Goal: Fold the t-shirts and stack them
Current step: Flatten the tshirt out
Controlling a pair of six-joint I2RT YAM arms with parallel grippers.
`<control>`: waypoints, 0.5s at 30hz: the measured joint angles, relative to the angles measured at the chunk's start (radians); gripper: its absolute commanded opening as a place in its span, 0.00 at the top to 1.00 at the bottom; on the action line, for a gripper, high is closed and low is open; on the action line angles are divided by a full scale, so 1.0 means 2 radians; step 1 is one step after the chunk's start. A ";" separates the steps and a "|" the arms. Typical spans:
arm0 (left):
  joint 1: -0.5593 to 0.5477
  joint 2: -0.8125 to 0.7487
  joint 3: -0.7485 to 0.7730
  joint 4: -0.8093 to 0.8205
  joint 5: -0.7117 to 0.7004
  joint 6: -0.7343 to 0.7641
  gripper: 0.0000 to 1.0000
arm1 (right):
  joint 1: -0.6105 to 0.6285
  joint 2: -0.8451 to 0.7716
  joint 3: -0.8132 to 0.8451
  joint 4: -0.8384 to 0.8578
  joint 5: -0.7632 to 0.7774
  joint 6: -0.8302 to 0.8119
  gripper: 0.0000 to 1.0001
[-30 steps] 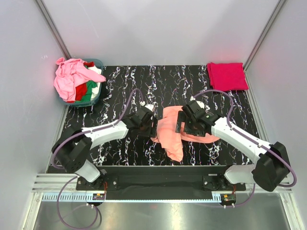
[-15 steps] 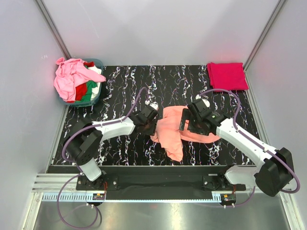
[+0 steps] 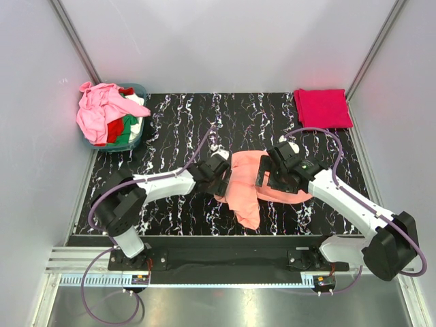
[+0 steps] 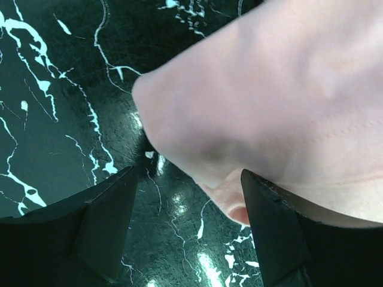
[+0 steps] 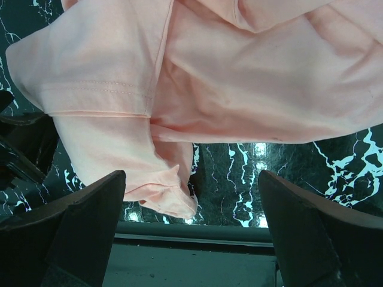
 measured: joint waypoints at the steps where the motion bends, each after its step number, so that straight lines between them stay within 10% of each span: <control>1: -0.006 0.000 0.000 0.000 -0.007 0.002 0.25 | 0.000 0.000 -0.001 0.000 0.000 0.000 0.00; 15: -0.027 0.018 0.004 0.000 -0.087 0.030 0.42 | -0.003 -0.001 -0.002 0.000 -0.001 -0.001 0.00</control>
